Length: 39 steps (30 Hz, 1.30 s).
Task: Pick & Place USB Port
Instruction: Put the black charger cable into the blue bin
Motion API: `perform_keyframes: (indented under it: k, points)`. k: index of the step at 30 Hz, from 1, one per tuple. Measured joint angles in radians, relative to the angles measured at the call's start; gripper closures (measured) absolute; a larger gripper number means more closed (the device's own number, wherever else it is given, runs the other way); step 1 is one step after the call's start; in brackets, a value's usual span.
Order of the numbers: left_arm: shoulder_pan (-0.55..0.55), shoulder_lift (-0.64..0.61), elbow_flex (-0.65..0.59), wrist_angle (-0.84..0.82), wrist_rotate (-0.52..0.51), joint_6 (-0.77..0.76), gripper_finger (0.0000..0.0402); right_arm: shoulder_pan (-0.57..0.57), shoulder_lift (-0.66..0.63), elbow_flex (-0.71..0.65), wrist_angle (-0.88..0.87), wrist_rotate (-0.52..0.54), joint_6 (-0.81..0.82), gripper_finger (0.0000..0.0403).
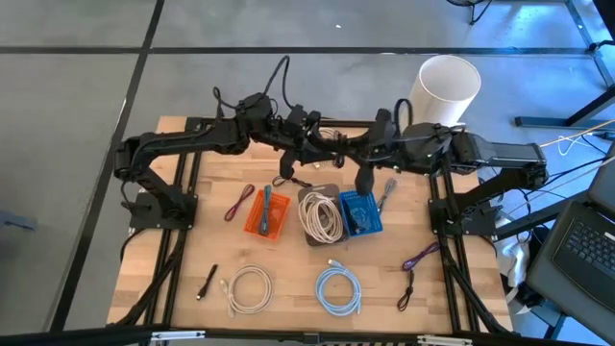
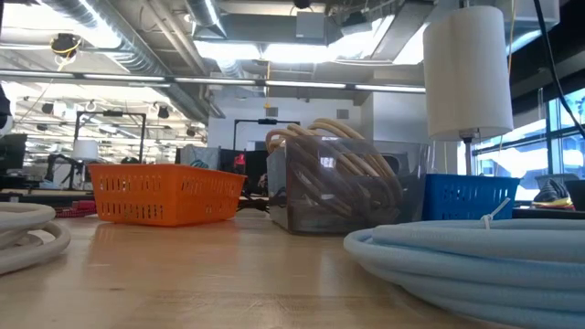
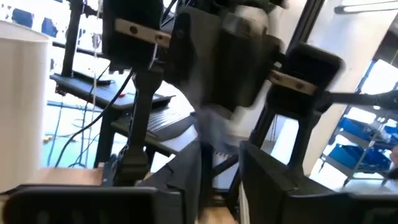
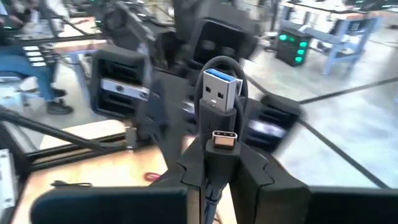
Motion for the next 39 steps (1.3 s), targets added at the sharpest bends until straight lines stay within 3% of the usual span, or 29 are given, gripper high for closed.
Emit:
perform_keyframes:
  k: [3, 9, 17, 21, 25, 34, 39]
  points:
    - [0.03, -0.046, 0.001, -0.149, 0.006, 0.041, 0.0265, 0.003, -0.045, 0.0, -0.07, 0.053, 0.038, 0.0362]
    - [0.115, -0.15, 0.001, -0.555, -0.049, 0.132, 0.0227, 0.026, -0.118, 0.0, -0.304, 0.097, 0.291, 0.0362]
    - [0.152, -0.234, 0.0, -0.909, -0.381, 0.2, 0.0233, 0.082, -0.104, 0.0, -0.702, 0.076, 0.725, 0.0362]
    - [0.151, -0.244, 0.0, -0.985, -0.521, 0.2, 0.0238, 0.116, -0.069, 0.0, -0.777, 0.061, 0.842, 0.0362]
    - [0.151, -0.245, 0.0, -1.026, -0.598, 0.199, 0.024, 0.138, -0.018, 0.0, -0.79, 0.024, 0.874, 0.0362]
    - [0.151, -0.245, 0.0, -1.092, -0.637, 0.208, 0.0236, 0.135, 0.12, 0.0, -0.98, -0.079, 1.026, 0.0362]
    - [0.151, -0.245, 0.0, -1.106, -0.638, 0.217, 0.0236, 0.109, 0.131, -0.087, -0.845, -0.143, 1.022, 0.0362]
